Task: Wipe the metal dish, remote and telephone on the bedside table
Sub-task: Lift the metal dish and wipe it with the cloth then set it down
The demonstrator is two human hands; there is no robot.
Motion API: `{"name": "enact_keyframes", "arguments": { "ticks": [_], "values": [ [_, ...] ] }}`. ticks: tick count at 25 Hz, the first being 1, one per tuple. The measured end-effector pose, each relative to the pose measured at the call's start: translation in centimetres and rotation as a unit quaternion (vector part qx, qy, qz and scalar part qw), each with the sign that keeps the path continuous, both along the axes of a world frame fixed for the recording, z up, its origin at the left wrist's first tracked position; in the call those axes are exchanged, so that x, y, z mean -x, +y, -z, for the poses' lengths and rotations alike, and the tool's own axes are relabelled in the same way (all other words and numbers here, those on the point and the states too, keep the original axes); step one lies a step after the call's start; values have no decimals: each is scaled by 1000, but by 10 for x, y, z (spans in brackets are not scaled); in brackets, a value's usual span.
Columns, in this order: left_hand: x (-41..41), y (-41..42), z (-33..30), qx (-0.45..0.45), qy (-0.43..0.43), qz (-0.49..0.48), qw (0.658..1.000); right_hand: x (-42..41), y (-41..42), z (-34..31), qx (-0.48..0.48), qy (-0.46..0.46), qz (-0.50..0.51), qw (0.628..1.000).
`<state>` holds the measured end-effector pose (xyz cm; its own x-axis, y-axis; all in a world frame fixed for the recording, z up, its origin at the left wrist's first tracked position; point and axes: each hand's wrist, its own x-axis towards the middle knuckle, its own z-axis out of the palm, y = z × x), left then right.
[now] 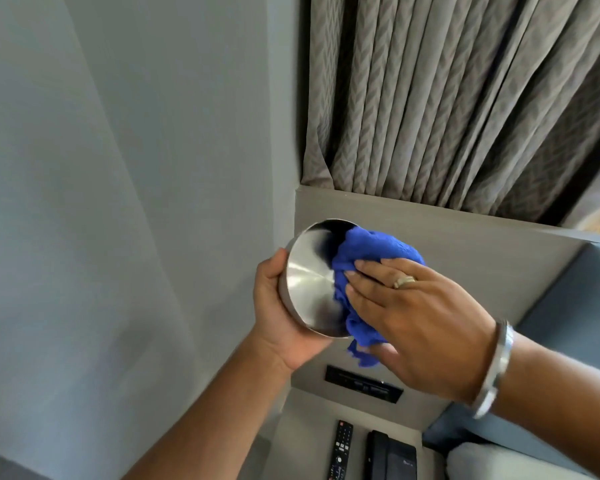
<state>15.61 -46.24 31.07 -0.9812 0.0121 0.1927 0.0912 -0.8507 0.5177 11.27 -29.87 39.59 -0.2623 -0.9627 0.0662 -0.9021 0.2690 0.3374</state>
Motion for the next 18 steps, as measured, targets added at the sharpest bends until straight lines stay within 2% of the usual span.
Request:
{"name": "enact_keyframes", "arguments": {
  "ticks": [2,5,7,9,12,14,18],
  "values": [
    [-4,11,1,0,-3,10,1000,-8,9,0,-7,-17,-18,1000],
    [-7,24,8,18,-17,-14,1000,-22,5,-11,49,-200,-104,973],
    [-13,20,7,14,21,5,1000,-26,-3,-12,59,-264,-128,954],
    [-16,19,3,11,10,1,1000,-22,-3,-7,44,-226,-128,965],
    [-13,28,1,4,-30,19,999,-9,0,-13,9,-57,-65,996],
    [-10,28,-2,35,-1,-12,999,-7,4,-17,-14,1,-8,1000],
    [-5,21,-3,37,-3,-22,999,-15,12,-6,-61,108,69,990]
  ]
}}
